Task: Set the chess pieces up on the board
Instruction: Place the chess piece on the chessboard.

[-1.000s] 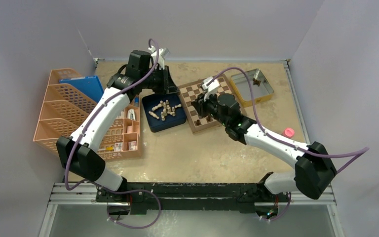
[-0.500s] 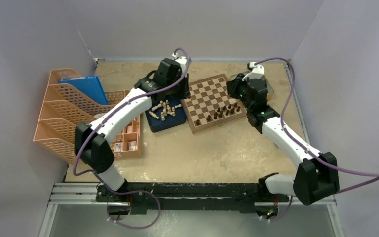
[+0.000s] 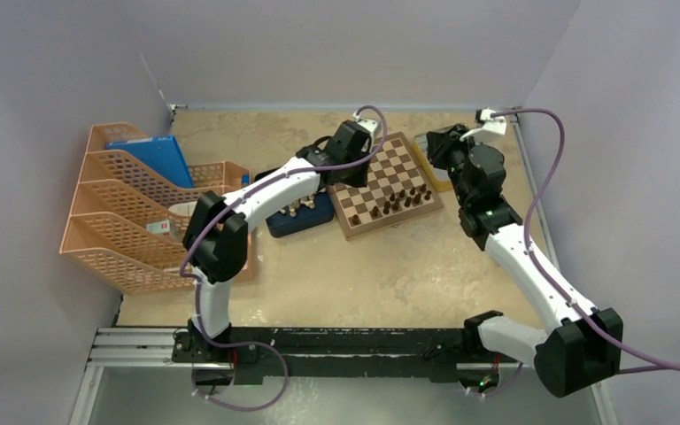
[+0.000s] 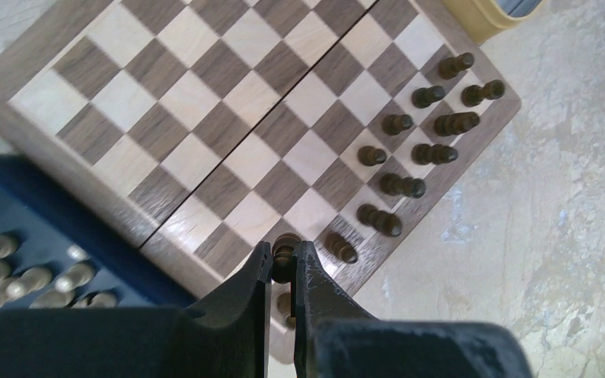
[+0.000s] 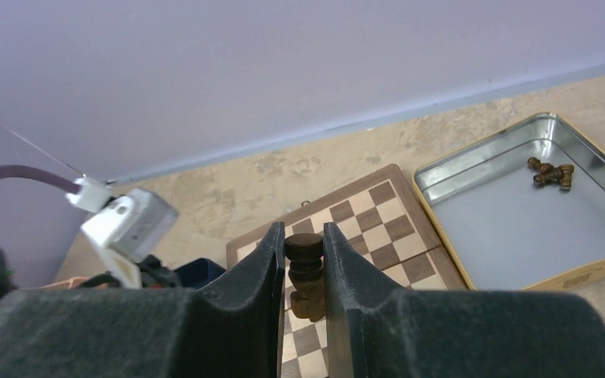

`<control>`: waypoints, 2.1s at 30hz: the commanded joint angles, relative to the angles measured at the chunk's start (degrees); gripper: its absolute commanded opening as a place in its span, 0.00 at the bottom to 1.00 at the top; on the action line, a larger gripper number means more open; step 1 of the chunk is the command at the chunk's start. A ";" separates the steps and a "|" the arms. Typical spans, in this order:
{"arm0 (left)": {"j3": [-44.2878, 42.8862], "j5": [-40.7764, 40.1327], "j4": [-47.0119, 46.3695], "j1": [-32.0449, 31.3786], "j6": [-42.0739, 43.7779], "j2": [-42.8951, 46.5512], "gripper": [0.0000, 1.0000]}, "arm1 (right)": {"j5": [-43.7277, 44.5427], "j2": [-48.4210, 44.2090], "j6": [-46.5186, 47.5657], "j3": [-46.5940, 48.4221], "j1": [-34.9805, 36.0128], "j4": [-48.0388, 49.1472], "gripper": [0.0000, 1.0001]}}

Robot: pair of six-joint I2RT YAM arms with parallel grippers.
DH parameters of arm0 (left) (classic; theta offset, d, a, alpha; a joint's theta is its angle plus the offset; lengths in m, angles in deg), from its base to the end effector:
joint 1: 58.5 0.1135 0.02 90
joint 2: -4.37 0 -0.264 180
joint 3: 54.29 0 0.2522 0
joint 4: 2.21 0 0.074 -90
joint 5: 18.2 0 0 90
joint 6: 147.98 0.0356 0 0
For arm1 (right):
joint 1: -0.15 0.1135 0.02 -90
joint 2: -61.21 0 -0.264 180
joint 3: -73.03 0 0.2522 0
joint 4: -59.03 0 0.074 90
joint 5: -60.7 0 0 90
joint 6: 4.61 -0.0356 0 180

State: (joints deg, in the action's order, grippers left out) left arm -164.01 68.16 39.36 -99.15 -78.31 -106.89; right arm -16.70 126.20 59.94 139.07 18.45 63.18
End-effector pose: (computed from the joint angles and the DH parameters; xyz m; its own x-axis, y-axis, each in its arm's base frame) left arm 0.3412 -0.2900 0.2779 -0.6999 0.1439 -0.6996 0.3965 0.8930 -0.2130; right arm 0.2577 0.0770 0.3672 0.0347 0.4532 -0.8907 -0.1274 0.8860 0.4458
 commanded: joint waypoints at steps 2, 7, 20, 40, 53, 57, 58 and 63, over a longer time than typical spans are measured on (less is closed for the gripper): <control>-6.14 -0.76 -3.32 -1.08 0.03 -3.85 0.00 | 2.86 -3.95 -0.86 -1.21 -0.19 3.59 0.16; -8.80 -0.38 -2.83 -2.25 -0.56 -8.16 0.00 | 3.70 -6.27 -0.57 -1.67 -0.20 3.85 0.16; -12.23 0.87 -1.98 -3.29 -1.28 -14.42 0.03 | 3.13 -6.81 0.29 -2.52 -0.16 4.93 0.17; -13.43 1.99 -0.15 -4.78 -2.42 -17.87 0.11 | 2.17 -6.37 0.76 -3.16 -0.18 5.13 0.17; -13.36 0.46 0.36 -4.82 -2.44 -17.63 0.22 | 0.45 -5.84 0.85 -3.61 -0.19 5.55 0.17; -13.86 0.27 -0.11 -4.81 -2.10 -17.91 0.20 | 0.15 -5.60 0.91 -3.48 -0.20 5.63 0.17; -14.02 0.15 -0.13 -4.81 -2.01 -17.95 0.19 | 0.10 -5.51 0.94 -3.49 -0.13 5.64 0.17; -14.37 -0.07 -0.11 -4.80 -1.82 -18.43 0.19 | -0.27 -5.21 1.00 -3.66 -0.20 5.77 0.17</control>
State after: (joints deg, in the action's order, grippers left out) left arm -175.86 69.10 40.39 -103.65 -79.93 -125.08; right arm -16.39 120.95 60.14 135.39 18.45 65.49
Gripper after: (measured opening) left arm 0.193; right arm 0.219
